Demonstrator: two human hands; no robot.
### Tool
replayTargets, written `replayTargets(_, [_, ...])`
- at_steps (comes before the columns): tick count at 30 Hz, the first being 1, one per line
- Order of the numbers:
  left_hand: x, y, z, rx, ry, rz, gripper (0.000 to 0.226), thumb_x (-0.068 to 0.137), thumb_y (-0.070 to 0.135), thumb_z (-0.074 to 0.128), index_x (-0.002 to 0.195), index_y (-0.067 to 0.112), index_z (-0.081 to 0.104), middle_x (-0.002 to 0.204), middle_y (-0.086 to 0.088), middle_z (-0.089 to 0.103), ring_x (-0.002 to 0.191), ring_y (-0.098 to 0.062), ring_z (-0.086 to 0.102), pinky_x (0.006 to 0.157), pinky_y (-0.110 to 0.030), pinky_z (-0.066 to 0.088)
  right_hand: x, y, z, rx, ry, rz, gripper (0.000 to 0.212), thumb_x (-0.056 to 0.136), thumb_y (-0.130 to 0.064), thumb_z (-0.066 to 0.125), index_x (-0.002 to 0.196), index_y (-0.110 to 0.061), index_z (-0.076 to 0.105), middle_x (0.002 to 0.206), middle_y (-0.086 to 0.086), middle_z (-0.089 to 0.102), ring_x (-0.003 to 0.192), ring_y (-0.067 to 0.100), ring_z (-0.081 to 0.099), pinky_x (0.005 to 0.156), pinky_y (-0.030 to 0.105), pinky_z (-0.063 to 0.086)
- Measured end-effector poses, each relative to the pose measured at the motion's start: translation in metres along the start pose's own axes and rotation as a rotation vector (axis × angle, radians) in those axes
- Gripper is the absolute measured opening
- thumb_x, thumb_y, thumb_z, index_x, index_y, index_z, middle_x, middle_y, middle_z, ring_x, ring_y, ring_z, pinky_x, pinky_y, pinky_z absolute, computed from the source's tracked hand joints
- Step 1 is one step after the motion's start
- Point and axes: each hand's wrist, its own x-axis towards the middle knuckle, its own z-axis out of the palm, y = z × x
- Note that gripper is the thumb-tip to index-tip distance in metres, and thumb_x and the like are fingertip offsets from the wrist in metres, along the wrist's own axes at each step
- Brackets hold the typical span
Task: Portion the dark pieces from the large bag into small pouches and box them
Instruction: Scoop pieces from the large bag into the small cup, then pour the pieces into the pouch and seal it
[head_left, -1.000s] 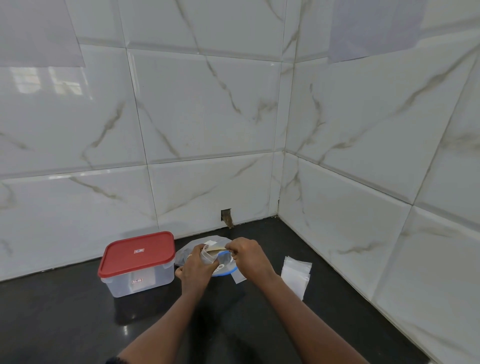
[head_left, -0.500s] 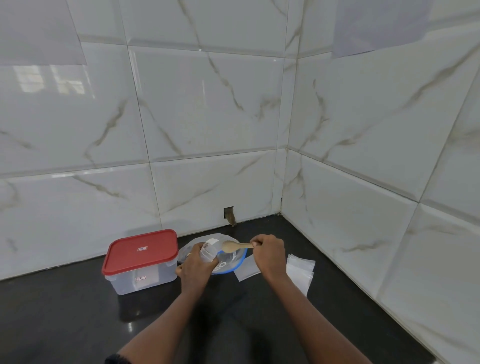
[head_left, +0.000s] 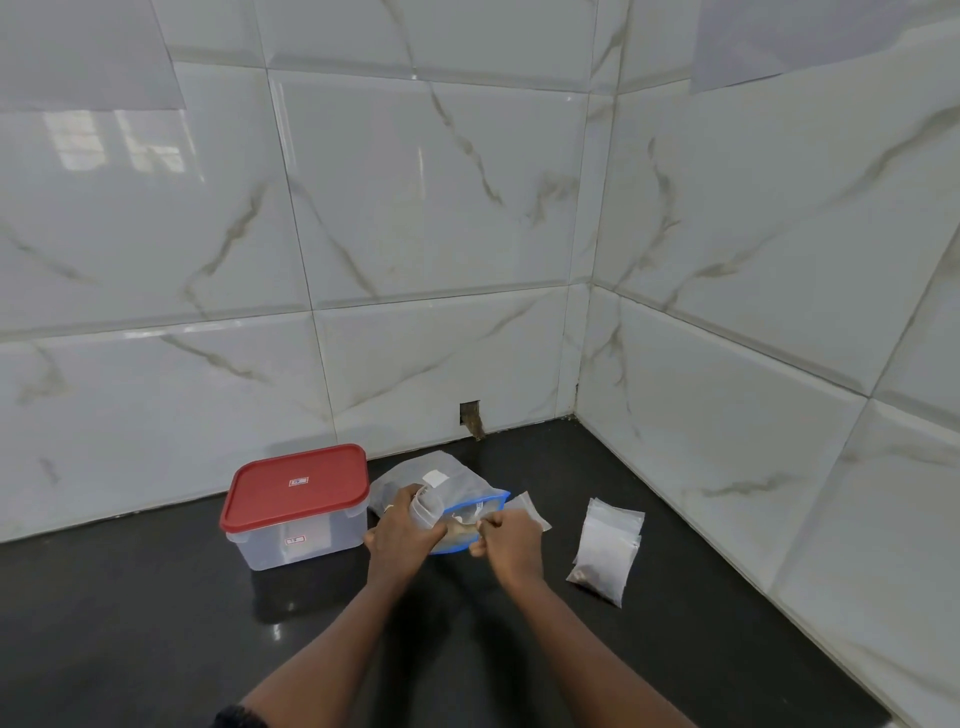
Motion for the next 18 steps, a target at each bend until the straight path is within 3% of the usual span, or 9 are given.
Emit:
replayTargets(3, [-0.002, -0.005, -0.003, -0.03, -0.032, -0.012, 0.076, 0.067, 0.047, 0.077, 0.128, 0.02, 0.042, 0.127, -0.005, 0.054, 0.117, -0.023, 0.052, 0.102, -0.051, 0.04, -0.007, 0.004, 0.022, -0.067, -0.063, 0.01, 0.024, 0.092, -0.012, 0.048, 0.1, -0.004, 0.07, 0.092, 0.007, 0.066, 0.077, 0.011, 0.059, 0.067, 0.021, 0.051])
replayTargets(7, [-0.009, -0.011, -0.005, -0.052, -0.05, 0.001, 0.085, 0.064, 0.047, 0.08, 0.132, 0.02, 0.037, 0.134, -0.005, 0.049, 0.121, -0.021, 0.049, 0.106, -0.049, 0.038, -0.022, 0.009, 0.036, -0.254, -0.134, -0.09, 0.024, 0.096, -0.011, 0.045, 0.11, -0.002, 0.063, 0.106, 0.01, 0.065, 0.095, 0.019, 0.064, 0.079, 0.023, 0.05])
replayTargets(11, [-0.012, -0.013, -0.005, -0.084, 0.025, 0.027, 0.102, 0.059, 0.05, 0.082, 0.141, 0.021, 0.028, 0.143, -0.003, 0.039, 0.128, -0.022, 0.042, 0.107, -0.047, 0.038, -0.031, 0.016, 0.038, -0.356, -0.18, -0.174, 0.025, 0.096, -0.02, 0.048, 0.115, -0.009, 0.06, 0.111, 0.01, 0.065, 0.102, 0.022, 0.064, 0.087, 0.031, 0.052])
replayTargets(15, [-0.011, 0.002, -0.005, -0.149, 0.064, 0.081, 0.101, 0.06, 0.063, 0.069, 0.141, 0.027, 0.022, 0.145, -0.001, 0.033, 0.13, -0.021, 0.037, 0.107, -0.049, 0.036, -0.03, 0.022, 0.03, -0.39, -0.183, -0.195, 0.026, 0.094, -0.023, 0.053, 0.119, -0.019, 0.059, 0.113, 0.005, 0.065, 0.103, 0.019, 0.063, 0.087, 0.03, 0.051])
replayTargets(18, [-0.01, 0.024, -0.002, -0.263, 0.038, 0.109, 0.089, 0.072, 0.064, 0.05, 0.145, 0.025, 0.017, 0.15, -0.002, 0.023, 0.138, -0.021, 0.024, 0.115, -0.049, 0.022, -0.028, 0.026, 0.02, -0.386, -0.148, -0.171, 0.031, 0.09, -0.023, 0.058, 0.12, -0.021, 0.06, 0.116, 0.005, 0.063, 0.107, 0.022, 0.061, 0.088, 0.032, 0.049])
